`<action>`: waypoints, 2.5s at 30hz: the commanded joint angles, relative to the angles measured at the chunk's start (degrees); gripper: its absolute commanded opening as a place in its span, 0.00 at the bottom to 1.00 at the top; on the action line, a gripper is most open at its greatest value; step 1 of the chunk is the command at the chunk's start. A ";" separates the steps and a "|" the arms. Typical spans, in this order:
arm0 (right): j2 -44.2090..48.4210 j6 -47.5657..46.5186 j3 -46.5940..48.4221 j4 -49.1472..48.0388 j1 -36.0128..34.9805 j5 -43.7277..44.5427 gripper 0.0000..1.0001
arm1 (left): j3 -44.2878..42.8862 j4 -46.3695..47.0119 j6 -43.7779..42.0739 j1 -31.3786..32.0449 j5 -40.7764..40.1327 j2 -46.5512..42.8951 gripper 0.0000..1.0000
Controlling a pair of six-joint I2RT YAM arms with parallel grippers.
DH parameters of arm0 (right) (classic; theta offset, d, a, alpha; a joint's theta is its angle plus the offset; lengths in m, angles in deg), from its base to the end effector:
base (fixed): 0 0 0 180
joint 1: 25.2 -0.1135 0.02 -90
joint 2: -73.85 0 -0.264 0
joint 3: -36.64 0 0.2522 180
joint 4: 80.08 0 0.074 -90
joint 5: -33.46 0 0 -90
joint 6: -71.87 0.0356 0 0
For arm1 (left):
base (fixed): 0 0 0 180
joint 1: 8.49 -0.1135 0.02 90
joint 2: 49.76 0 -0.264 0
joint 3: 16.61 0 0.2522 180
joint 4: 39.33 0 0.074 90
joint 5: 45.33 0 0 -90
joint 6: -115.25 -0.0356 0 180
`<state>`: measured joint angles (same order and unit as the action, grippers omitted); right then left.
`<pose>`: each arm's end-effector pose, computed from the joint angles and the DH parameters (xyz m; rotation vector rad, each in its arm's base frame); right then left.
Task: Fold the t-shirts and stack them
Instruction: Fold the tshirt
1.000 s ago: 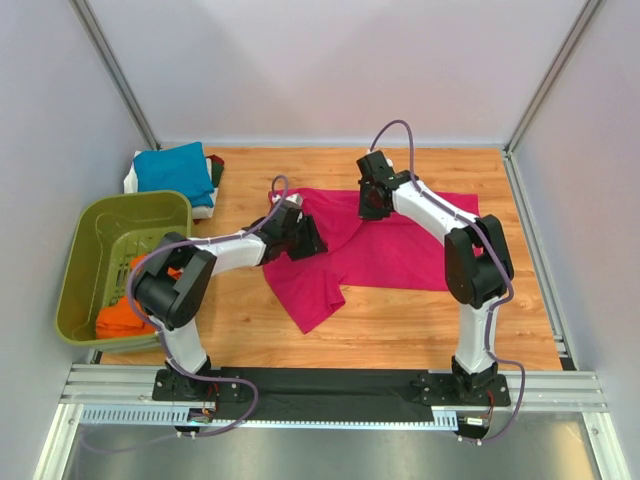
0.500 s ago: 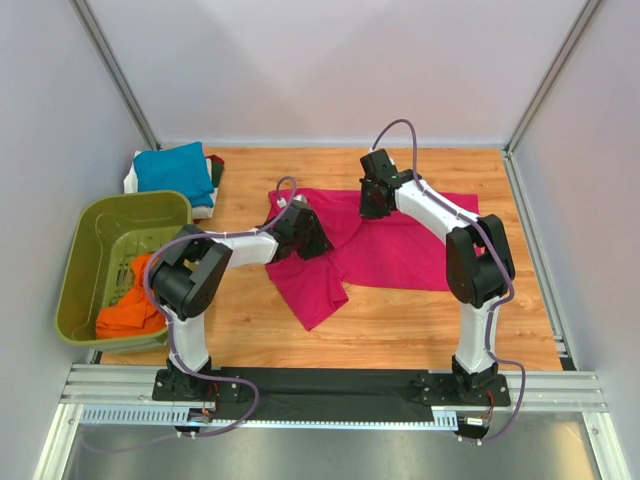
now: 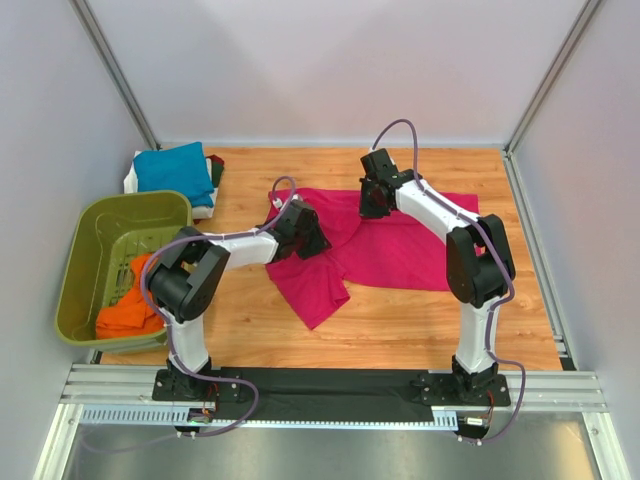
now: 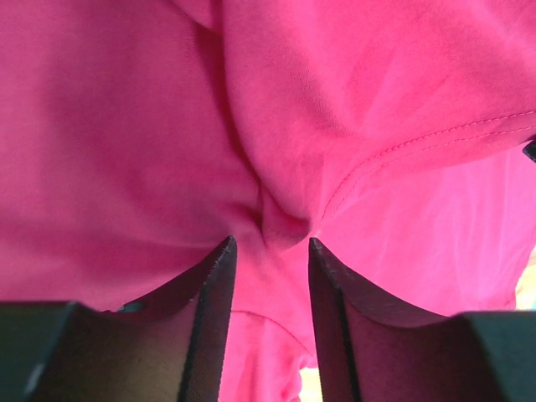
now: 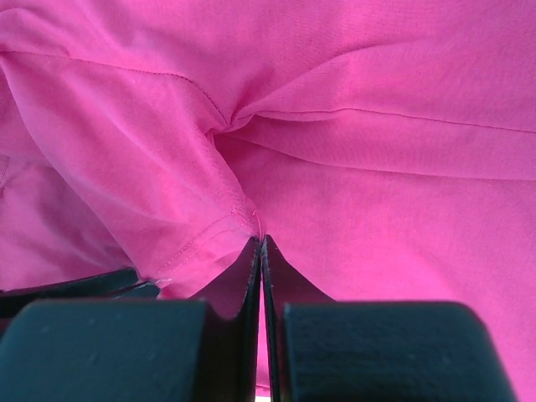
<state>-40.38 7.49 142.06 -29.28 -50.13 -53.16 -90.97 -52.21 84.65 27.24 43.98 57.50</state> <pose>0.3935 0.1806 0.2211 0.0369 2.6275 0.2346 0.3140 -0.2254 0.1501 -0.5212 2.4573 -0.7430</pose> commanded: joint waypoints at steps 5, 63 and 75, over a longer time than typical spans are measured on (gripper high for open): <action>-1.16 -0.49 1.33 -1.71 0.14 -0.12 0.00 | 1.61 -5.28 1.95 0.49 -6.61 -4.87 0.50; -2.40 -1.19 1.24 -1.70 0.41 -0.12 0.00 | -3.12 -2.82 0.72 4.00 -6.61 -0.83 0.44; -2.57 -1.28 1.86 -1.79 1.02 -0.39 0.01 | -5.05 -5.10 0.72 4.00 -7.92 -4.34 0.00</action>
<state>-42.26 7.06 142.28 -29.33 -49.67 -53.62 -93.62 -57.08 85.41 30.93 37.14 56.73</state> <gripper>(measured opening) 0.007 0.007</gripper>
